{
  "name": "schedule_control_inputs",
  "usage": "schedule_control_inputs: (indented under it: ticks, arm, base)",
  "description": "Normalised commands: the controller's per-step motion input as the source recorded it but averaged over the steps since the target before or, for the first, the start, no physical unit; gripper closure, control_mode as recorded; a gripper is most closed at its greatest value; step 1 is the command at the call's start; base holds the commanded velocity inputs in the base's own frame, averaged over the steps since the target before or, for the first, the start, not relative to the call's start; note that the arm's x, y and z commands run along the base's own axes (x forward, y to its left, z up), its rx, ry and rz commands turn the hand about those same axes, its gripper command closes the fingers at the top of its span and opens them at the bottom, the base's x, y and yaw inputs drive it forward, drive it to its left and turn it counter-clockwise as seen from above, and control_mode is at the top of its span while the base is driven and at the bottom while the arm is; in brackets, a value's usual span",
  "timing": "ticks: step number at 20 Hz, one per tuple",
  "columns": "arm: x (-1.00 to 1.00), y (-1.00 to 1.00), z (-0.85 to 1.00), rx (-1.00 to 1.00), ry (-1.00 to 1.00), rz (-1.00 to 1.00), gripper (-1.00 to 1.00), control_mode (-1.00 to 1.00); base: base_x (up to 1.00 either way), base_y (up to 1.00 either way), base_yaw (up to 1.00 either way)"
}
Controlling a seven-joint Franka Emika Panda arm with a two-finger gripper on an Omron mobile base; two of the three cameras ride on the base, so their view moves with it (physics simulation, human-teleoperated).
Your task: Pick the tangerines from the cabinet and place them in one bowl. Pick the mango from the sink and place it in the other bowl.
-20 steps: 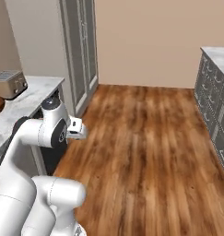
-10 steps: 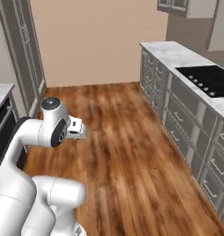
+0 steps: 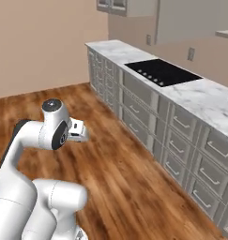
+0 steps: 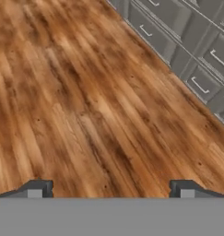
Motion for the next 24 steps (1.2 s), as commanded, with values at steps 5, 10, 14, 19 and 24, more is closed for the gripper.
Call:
schedule_control_inputs:
  ticks: [5,10,14,19,24]
  arm:
    - [0.0,0.0,0.0,0.0,0.0,0.0,-1.0,1.0]
    - [0.0,0.0,0.0,0.0,0.0,0.0,-1.0,1.0]
    - [0.0,0.0,0.0,0.0,0.0,0.0,-1.0,1.0]
    - [0.0,0.0,0.0,0.0,0.0,0.0,-1.0,1.0]
    - [0.0,0.0,0.0,0.0,0.0,0.0,-1.0,1.0]
  base:
    - [0.08,0.02,-0.5]
    - [0.11,0.01,-0.5]
    - [0.15,0.02,-0.48]
    - [0.19,0.01,-0.47]
    - [0.34,0.05,-0.42]
